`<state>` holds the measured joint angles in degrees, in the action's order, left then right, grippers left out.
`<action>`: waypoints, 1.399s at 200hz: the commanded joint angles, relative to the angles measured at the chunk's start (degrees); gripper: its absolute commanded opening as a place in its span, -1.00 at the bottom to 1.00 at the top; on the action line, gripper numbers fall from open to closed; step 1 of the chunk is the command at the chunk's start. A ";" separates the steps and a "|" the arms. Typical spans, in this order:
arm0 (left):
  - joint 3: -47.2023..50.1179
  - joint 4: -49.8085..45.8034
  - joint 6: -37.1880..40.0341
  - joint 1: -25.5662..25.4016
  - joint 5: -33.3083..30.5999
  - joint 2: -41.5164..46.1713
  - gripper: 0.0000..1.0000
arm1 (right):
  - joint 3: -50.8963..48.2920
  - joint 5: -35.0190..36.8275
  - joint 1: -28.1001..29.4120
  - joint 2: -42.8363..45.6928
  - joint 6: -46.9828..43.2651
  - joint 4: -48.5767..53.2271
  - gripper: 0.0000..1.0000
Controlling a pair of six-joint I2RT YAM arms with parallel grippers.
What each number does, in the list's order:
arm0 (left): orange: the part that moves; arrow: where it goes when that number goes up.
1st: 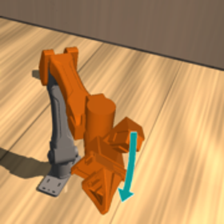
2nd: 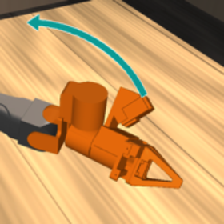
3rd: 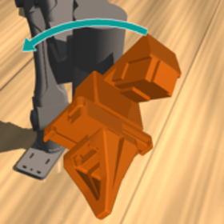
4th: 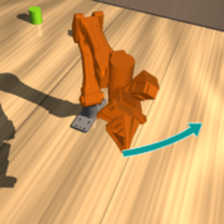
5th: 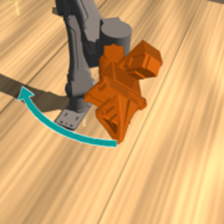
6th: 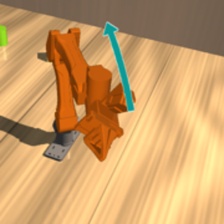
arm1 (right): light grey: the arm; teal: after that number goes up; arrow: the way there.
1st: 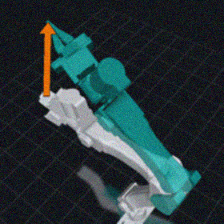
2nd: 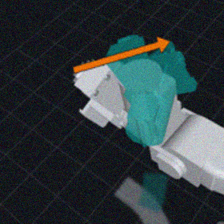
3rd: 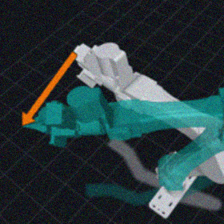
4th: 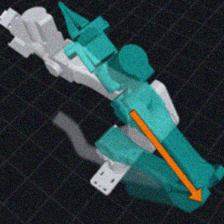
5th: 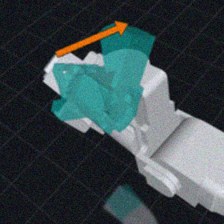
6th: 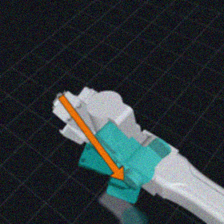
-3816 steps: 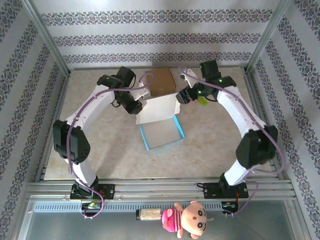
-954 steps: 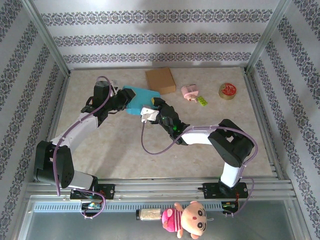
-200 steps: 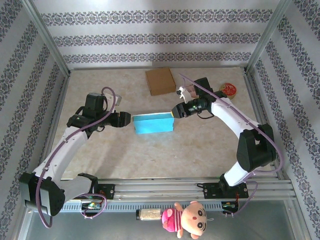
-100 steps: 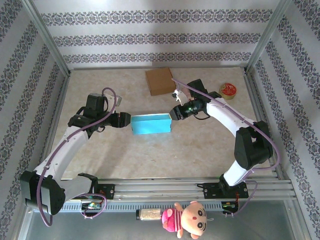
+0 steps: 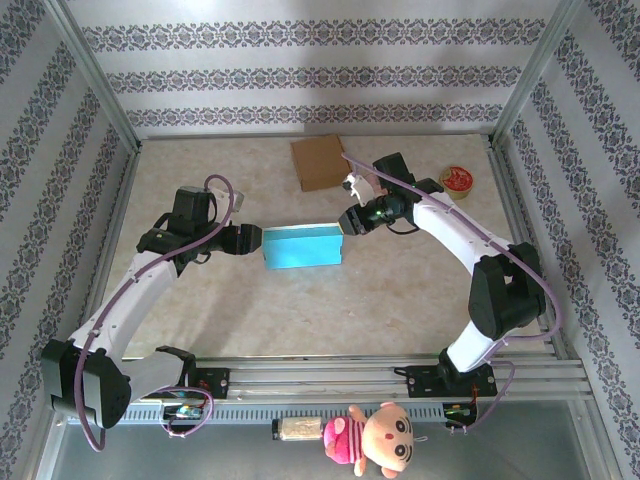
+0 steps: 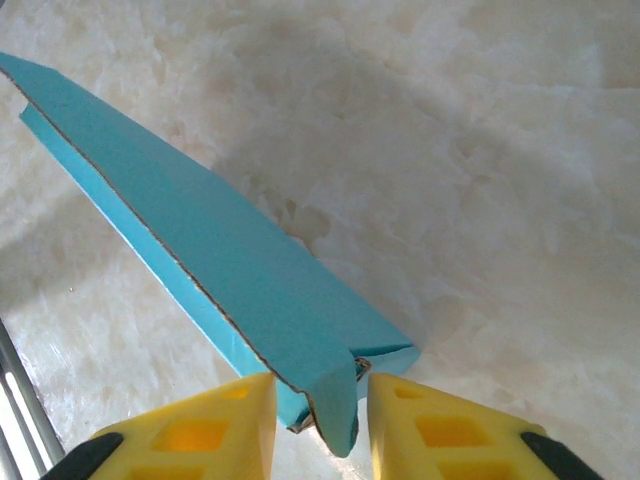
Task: Fold the paper box
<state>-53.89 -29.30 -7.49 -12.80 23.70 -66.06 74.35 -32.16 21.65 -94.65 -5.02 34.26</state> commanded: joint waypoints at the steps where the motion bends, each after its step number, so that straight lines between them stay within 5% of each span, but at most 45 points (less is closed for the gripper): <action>1: 0.62 1.35 0.19 -0.74 -0.68 0.14 0.41 | 1.41 0.08 0.59 0.76 -0.77 1.11 -0.52; 47: 0.50 0.92 0.67 -0.74 -0.26 -1.09 0.42 | 1.20 0.77 0.59 0.96 -0.87 1.68 -0.75; 155: -5.80 -4.88 6.82 -0.74 3.16 -9.35 0.34 | 1.07 0.82 0.81 2.27 -1.33 1.86 -0.82; 188: -7.00 -5.51 8.93 -0.91 9.35 -11.10 0.16 | 1.15 1.16 0.85 2.10 -1.28 1.82 -0.82; 218: -4.01 -1.50 5.77 -2.33 13.42 -7.56 0.33 | 1.04 1.46 0.85 2.01 -1.14 1.51 -0.81; 248: -1.54 -3.23 -1.32 -7.42 1.05 -3.09 0.40 | 0.98 2.06 0.86 2.11 -1.31 1.59 -0.80; 280: -0.01 -6.94 -7.38 -11.35 -11.04 -0.11 0.16 | 1.28 1.93 0.85 1.83 -1.55 1.60 -0.80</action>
<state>-55.42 -32.75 -8.40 -22.11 23.66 -68.25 74.35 -30.87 22.02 -94.11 -5.19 35.33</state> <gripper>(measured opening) 0.607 0.103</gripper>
